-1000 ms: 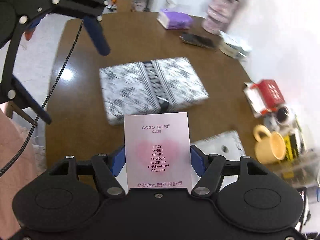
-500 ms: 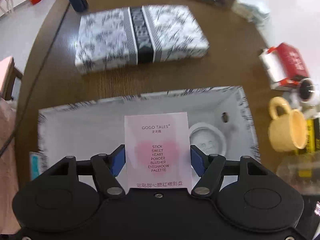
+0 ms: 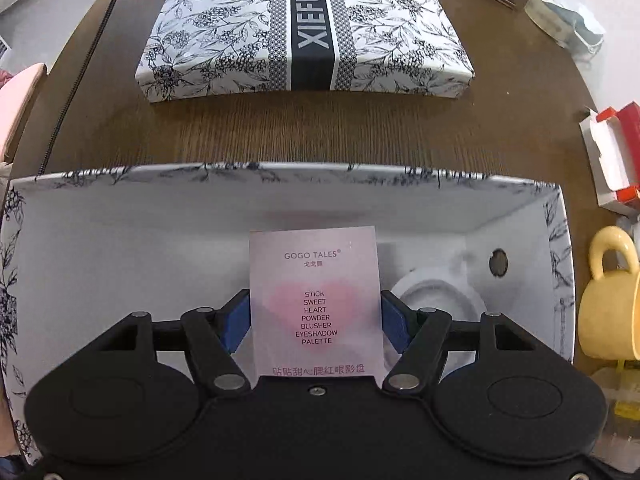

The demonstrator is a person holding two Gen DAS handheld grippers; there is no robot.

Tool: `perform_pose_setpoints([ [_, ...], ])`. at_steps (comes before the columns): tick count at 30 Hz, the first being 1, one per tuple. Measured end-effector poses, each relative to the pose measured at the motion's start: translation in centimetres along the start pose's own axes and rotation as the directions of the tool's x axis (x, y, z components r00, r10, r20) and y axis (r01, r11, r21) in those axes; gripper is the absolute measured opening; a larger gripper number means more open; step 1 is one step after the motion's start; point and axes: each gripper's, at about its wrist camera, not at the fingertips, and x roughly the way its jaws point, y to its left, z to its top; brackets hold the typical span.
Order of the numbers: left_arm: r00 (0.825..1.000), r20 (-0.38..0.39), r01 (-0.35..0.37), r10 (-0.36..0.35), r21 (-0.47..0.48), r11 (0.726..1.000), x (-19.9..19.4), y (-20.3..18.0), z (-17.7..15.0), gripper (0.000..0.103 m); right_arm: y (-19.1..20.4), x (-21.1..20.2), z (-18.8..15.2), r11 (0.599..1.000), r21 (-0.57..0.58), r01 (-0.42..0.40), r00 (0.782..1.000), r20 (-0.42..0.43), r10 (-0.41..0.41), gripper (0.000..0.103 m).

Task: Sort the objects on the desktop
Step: 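Carry the pink card with the right gripper over the open box, then lower the pink card into the box beside the compact and release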

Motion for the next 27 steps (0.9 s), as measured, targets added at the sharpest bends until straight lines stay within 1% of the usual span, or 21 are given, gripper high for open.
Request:
perform_pose_setpoints([
  [4,1.0,0.003,-0.003,0.003,-0.002,1.0,-0.2,-0.4,-0.1,0.103,0.7,-0.3,0.2,1.0,-0.026,-0.016,1.0,0.012,0.017,0.07],
  [9,1.0,0.002,0.005,-0.005,-0.032,0.999,-0.1,-0.2,-0.4,0.103,1.1,0.6,-0.1,0.999,-0.041,-0.01,1.0,-0.018,0.009,0.069],
  [14,1.0,-0.016,0.003,-0.004,-0.034,0.999,0.2,-0.2,-0.7,0.103,1.3,1.5,-0.2,0.999,-0.053,-0.009,0.999,-0.045,0.006,0.069],
  [19,1.0,-0.011,0.004,-0.005,-0.035,0.999,-0.1,-0.2,-0.8,0.103,1.3,1.3,-0.4,0.999,-0.044,-0.006,0.999,-0.046,0.004,0.069],
  [22,1.0,-0.009,-0.003,0.003,-0.024,1.0,-0.2,-0.4,-0.8,0.103,1.4,0.9,-0.3,0.999,-0.032,0.011,0.999,-0.039,-0.012,0.074],
  [24,1.0,-0.006,-0.006,0.006,-0.021,1.0,-0.3,-0.5,-0.9,0.103,1.5,0.4,-0.1,1.0,-0.025,0.018,1.0,-0.021,-0.019,0.081],
  [27,1.0,0.002,-0.009,0.009,-0.02,1.0,-0.7,-0.6,-1.1,0.103,1.5,-0.4,0.0,0.999,-0.017,0.036,0.999,-0.006,-0.036,0.084],
])
